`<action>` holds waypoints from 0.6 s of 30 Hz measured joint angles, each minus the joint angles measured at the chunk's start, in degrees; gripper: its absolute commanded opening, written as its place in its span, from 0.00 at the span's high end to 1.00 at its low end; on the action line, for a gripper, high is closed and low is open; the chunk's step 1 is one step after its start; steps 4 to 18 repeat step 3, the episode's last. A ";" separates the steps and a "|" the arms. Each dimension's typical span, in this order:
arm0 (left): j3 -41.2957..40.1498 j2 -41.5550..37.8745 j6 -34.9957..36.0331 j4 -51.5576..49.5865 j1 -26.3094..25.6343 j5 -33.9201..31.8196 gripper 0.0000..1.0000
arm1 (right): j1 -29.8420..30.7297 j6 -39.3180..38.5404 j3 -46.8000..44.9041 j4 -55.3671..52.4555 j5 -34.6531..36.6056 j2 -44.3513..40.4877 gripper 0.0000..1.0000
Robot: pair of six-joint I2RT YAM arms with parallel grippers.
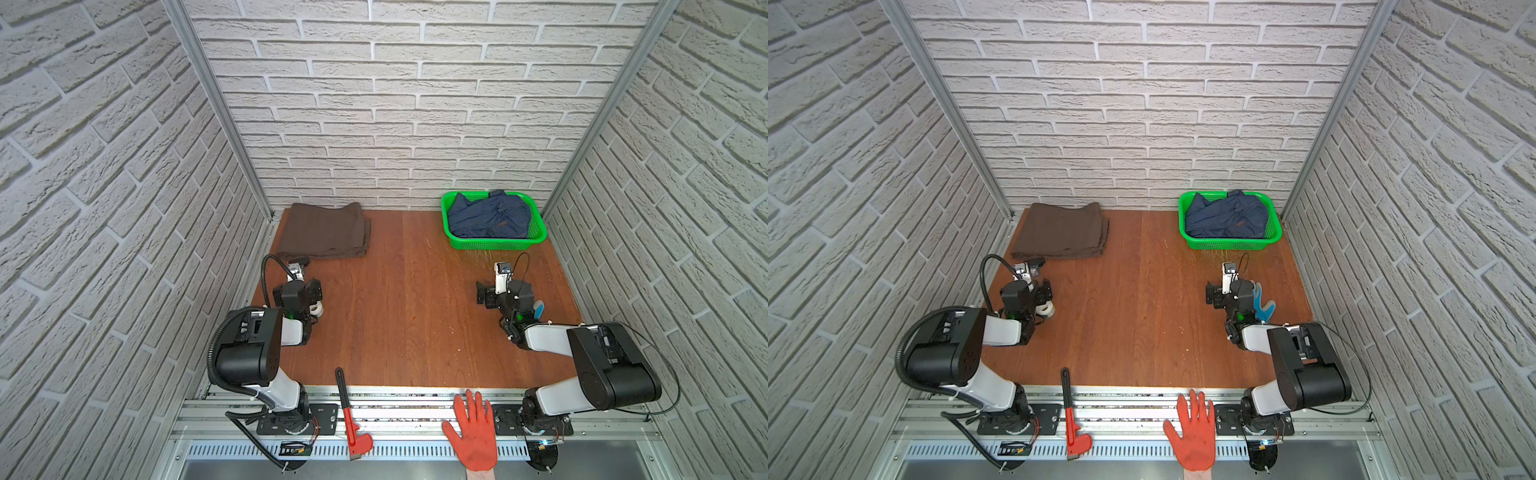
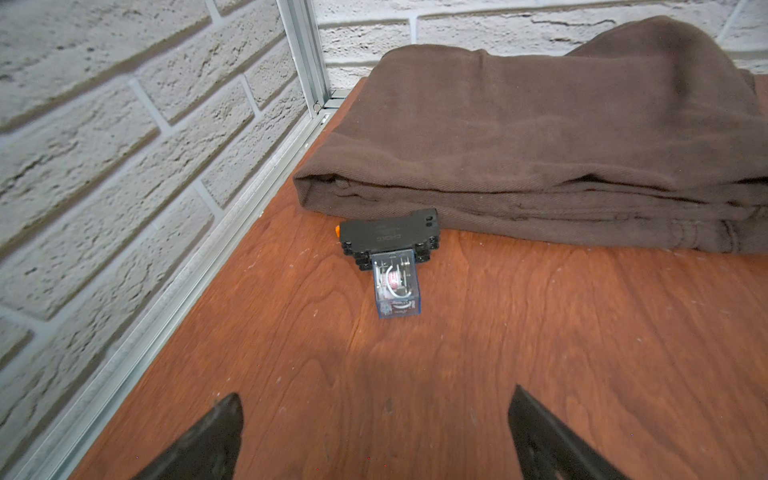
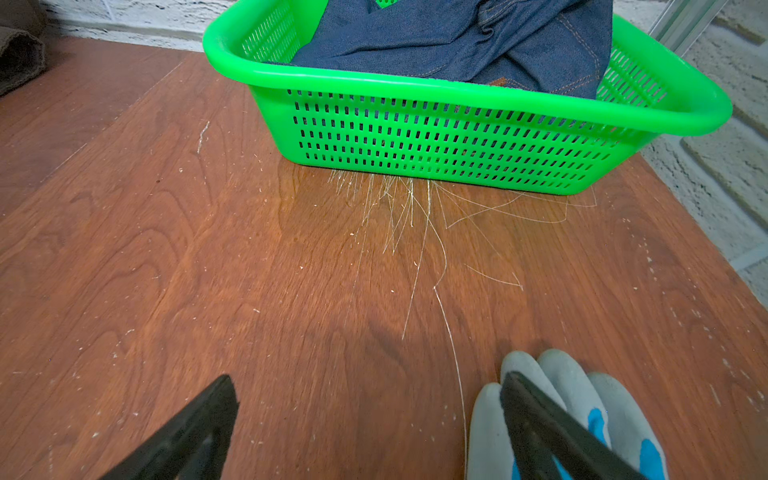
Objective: Fold and stack the trousers
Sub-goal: Reset both arms
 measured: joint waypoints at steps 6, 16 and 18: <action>0.00 0.00 -0.02 0.00 0.00 0.11 0.02 | 0.00 0.00 0.00 0.02 0.00 0.00 0.00; 0.00 0.00 -0.02 0.00 0.00 0.11 0.02 | 0.00 0.00 0.00 0.02 0.00 0.00 0.00; 0.00 0.00 -0.02 0.00 0.00 0.11 0.02 | 0.00 0.00 0.00 0.02 0.00 0.00 0.00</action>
